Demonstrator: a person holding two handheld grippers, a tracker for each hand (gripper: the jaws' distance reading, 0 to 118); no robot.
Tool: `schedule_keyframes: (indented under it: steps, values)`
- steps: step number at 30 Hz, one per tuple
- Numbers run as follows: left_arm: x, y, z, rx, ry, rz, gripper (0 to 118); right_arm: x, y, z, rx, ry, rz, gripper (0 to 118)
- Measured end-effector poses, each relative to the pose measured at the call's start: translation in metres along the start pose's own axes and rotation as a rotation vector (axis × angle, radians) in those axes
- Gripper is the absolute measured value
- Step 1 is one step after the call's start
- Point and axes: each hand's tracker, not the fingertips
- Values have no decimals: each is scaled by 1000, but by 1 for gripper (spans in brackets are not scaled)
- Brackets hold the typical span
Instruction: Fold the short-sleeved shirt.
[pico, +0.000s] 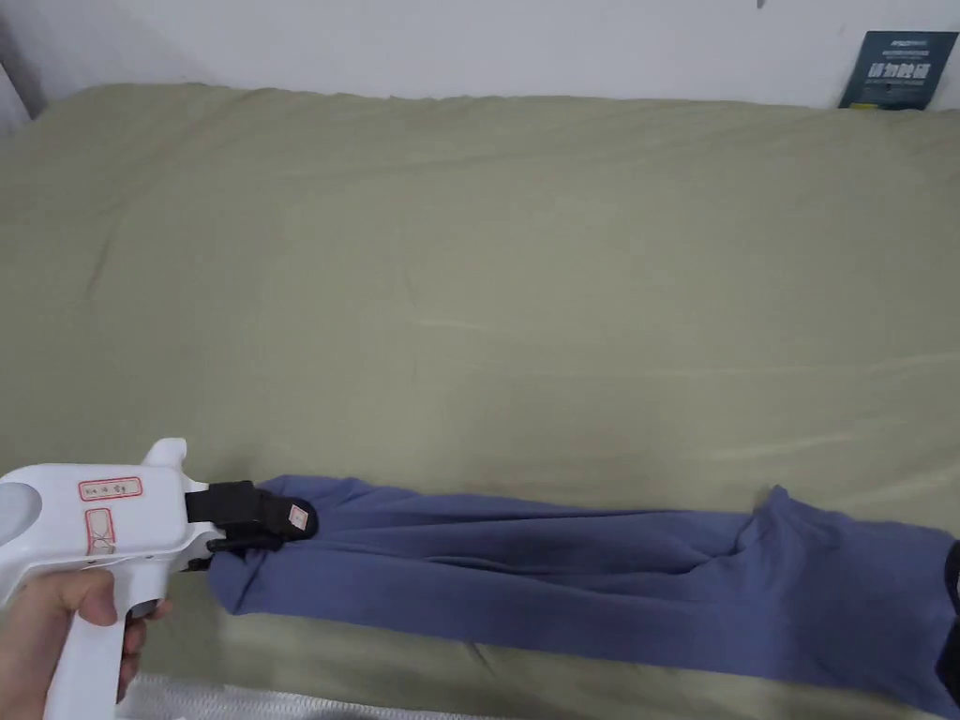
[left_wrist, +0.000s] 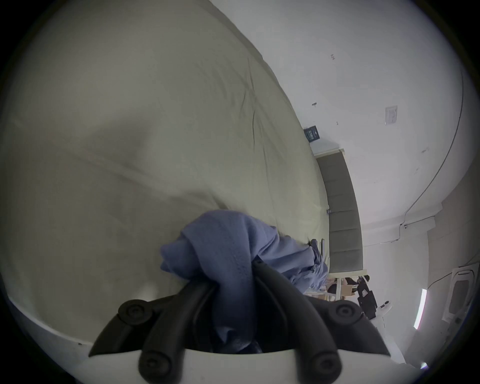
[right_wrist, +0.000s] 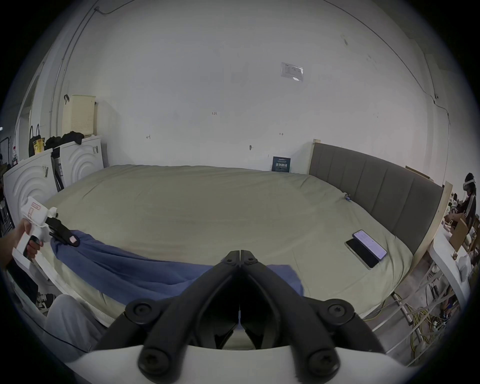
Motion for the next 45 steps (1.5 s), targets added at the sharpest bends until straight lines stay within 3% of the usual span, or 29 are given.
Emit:
schedule_keyframes:
  steps: [5, 7, 12, 17, 22, 26, 29, 30, 31, 32, 33, 35, 40, 42, 43, 45]
  values:
    - [3, 12, 68, 144, 102, 11, 5, -1, 4, -12, 17, 27, -16, 0]
    - [15, 12, 84, 155, 223, -19, 5, -2, 3, -14, 18, 42, -17, 0]
    - [61, 1, 72, 114, 344, -112, 5, -3, -3, -16, -2, 70, -26, 0]
    - [132, -17, 41, 94, 493, -291, 6, 4, -11, -11, -17, 85, -44, 0]
    - [193, -47, -21, -5, 527, -444, 6, 12, -16, -7, -33, 83, -49, 0]
    - [216, -69, -88, -57, 627, -573, 6, 18, -21, -4, -42, 78, -72, 0]
    - [221, -83, -138, -99, 626, -589, 7, 21, -28, -5, -66, 71, -84, 0]
    - [219, -89, -156, -167, 602, -582, 17, 23, -30, -5, -71, 71, -90, 0]
    - [221, -96, -169, -173, 599, -594, 50, 25, -31, -5, -76, 67, -94, 0]
    - [218, -97, -181, -198, 585, -604, 98, 26, -33, -5, -82, 62, -95, 0]
    - [215, -99, -194, -216, 601, -604, 117, 28, -34, -5, -89, 61, -97, 0]
    - [221, -101, -196, -152, 599, -628, 107, 32, -36, -4, -101, 53, -110, 0]
    - [226, -91, -161, -166, 524, -587, 106, 38, -41, -6, -116, 40, -131, 0]
    - [223, -83, -136, -134, 486, -568, 97, 38, -42, -7, -121, 46, -145, 0]
    - [220, -79, -120, -103, 439, -543, 79, 38, -42, -7, -124, 51, -148, 0]
    - [207, -72, -93, -45, 331, -455, 0, 35, -42, -7, -124, 55, -144, 0]
